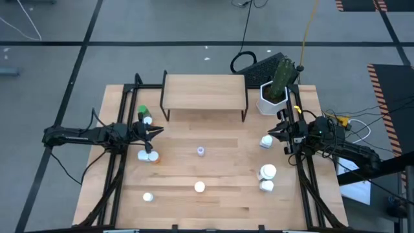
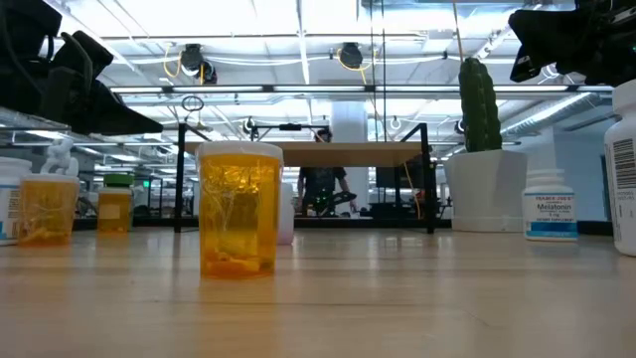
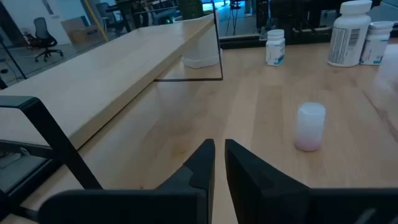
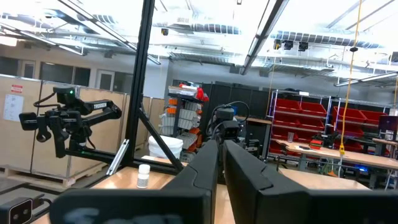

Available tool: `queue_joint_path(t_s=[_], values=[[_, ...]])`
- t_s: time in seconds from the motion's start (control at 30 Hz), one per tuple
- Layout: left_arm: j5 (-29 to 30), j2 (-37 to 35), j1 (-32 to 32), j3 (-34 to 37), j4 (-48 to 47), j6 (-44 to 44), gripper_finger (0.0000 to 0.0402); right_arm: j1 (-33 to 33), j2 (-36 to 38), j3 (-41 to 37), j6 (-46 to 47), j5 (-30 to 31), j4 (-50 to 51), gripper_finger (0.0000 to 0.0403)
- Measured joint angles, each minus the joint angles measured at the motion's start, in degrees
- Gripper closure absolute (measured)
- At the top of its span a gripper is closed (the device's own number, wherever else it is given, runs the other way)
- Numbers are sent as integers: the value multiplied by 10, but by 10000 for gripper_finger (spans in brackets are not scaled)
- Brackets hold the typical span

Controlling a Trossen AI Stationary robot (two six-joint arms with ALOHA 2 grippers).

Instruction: Pick and place medicine bottles onto shelf by color

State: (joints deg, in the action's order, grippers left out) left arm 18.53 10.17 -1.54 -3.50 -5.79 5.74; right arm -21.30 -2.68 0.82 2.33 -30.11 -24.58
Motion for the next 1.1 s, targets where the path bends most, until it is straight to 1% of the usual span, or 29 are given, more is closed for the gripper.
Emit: queue_joint_path(t_s=[0.97, 1.0, 1.1], values=[[0, 0, 0, 0, 0, 0, 362, 0, 0, 0, 0, 0, 0, 383], [0, 0, 0, 0, 0, 10, 362, 0, 0, 0, 0, 0, 0, 383], [0, 0, 0, 0, 0, 90, 362, 0, 0, 0, 0, 0, 0, 383]])
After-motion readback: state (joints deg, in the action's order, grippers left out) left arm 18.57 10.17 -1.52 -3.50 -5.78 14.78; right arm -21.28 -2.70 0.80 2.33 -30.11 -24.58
